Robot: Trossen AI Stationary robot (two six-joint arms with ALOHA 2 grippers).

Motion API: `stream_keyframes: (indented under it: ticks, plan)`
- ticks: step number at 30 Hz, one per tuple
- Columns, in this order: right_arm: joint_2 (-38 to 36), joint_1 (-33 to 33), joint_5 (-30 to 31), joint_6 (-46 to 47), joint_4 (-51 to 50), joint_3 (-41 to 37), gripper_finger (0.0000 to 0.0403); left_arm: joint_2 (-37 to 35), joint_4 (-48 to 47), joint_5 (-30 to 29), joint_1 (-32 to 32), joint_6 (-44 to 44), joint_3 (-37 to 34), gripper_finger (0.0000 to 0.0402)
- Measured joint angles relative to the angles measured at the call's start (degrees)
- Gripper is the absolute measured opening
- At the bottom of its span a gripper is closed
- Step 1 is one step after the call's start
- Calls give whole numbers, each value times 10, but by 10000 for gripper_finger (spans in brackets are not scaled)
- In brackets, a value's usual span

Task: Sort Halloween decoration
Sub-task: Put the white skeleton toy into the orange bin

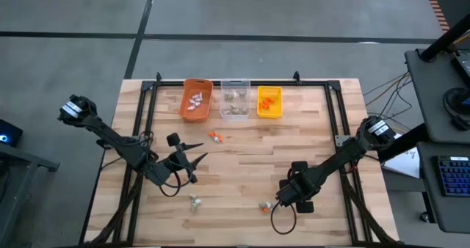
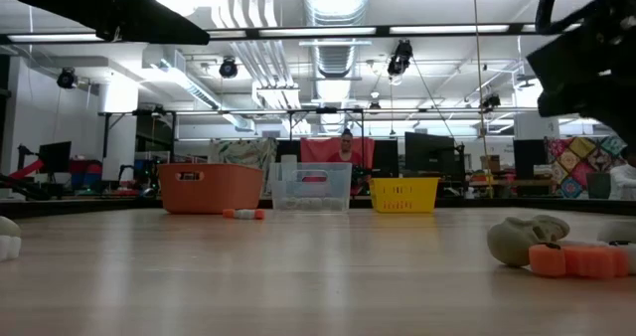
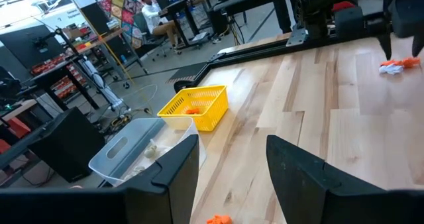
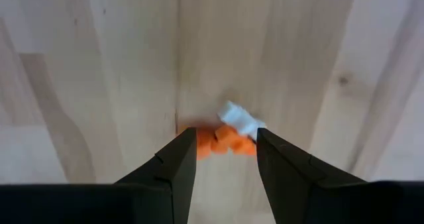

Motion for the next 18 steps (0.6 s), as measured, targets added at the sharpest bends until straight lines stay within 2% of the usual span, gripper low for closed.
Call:
stream_keyframes:
  ticks: [9, 18]
  plan:
    - [0, -2, 1, -5, 61, -56, 146, 0, 0, 0, 0, -4, 0, 159]
    - [-1, -22, 10, 1, 90, -76, 146, 0, 0, 0, 0, -11, 0, 159]
